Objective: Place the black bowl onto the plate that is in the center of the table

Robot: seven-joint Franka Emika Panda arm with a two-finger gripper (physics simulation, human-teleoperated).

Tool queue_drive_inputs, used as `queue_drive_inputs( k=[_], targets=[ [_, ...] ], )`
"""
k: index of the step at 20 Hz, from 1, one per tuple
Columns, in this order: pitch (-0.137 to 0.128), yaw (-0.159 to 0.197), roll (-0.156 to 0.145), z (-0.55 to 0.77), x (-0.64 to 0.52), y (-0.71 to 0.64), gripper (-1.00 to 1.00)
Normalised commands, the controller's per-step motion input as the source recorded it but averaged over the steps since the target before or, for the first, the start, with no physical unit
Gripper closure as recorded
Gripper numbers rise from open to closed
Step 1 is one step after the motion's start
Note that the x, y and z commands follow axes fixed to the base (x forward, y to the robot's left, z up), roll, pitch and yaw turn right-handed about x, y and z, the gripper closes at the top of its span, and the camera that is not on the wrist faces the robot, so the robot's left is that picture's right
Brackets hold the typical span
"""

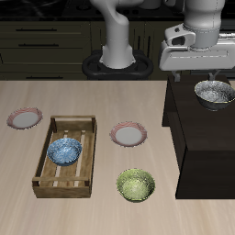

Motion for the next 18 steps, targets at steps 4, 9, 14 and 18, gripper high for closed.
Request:
queue_drive_inputs(
  k=[4, 9, 14, 18],
  targets=[
    [0.037, -0.003, 0.014, -0.22, 0.01, 0.03, -1.00],
    [0.032, 0.010, 0.024, -0.27, -0.08, 0.00, -1.00],
    [0.022, 0.031, 0.046, -0.26, -0.15, 0.08, -1.00],
    [0.028, 0.042, 0.059, -0.29, -0.27, 0.12, -1.00]
  ],
)
